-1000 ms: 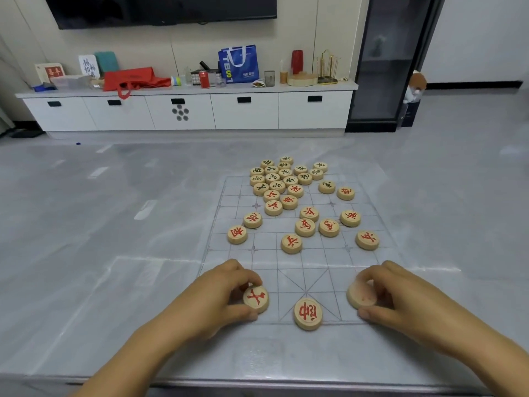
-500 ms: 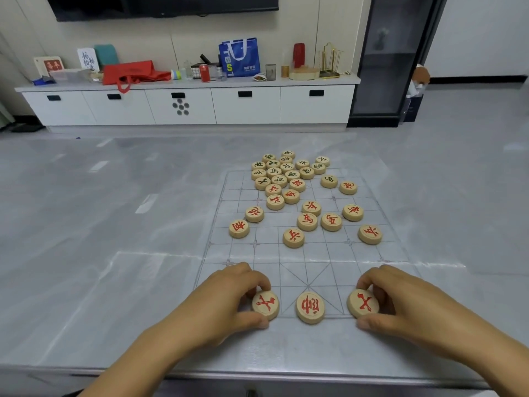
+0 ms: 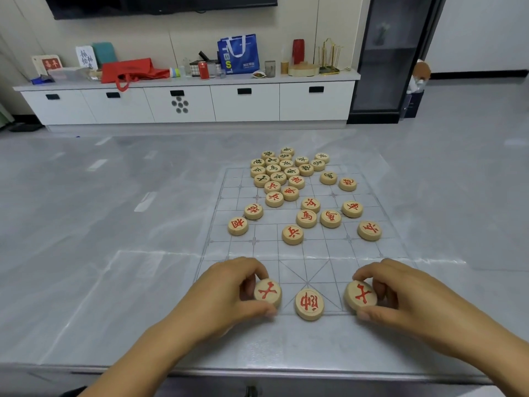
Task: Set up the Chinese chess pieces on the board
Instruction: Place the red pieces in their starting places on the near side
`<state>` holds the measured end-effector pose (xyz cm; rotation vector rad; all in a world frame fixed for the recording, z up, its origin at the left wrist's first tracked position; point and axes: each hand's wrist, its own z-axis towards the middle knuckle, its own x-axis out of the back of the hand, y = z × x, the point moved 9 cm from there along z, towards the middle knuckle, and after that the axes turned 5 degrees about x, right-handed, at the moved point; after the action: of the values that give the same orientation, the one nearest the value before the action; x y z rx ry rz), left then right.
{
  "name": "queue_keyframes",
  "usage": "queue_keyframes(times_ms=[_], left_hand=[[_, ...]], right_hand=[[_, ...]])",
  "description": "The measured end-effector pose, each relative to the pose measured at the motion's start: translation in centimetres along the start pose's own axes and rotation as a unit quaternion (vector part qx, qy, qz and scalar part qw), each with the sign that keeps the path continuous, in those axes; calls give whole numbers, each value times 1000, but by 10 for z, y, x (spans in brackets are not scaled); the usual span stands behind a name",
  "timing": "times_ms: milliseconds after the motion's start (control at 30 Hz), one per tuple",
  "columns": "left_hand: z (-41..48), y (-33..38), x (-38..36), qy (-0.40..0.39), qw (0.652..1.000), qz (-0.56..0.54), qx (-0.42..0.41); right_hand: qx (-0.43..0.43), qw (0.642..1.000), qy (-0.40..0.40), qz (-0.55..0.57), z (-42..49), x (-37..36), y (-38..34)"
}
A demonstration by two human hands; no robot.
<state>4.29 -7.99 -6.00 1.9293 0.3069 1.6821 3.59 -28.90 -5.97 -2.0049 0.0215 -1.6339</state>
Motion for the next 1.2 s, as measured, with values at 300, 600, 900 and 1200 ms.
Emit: queue_keyframes(times_ms=[300, 600, 900, 1200], left_hand=[[-4, 13, -20, -33, 998, 59, 3], [-3, 11, -22, -48, 997, 56, -10], [-1, 39, -31, -17, 996, 54, -76], [5, 51, -40, -1, 993, 70, -98]], right_hand=[[10, 999, -13, -41, 1, -15, -18], [13, 999, -22, -29, 1, -17, -20], [9, 999, -39, -29, 3, -17, -21], [8, 999, -43, -25, 3, -18, -19]])
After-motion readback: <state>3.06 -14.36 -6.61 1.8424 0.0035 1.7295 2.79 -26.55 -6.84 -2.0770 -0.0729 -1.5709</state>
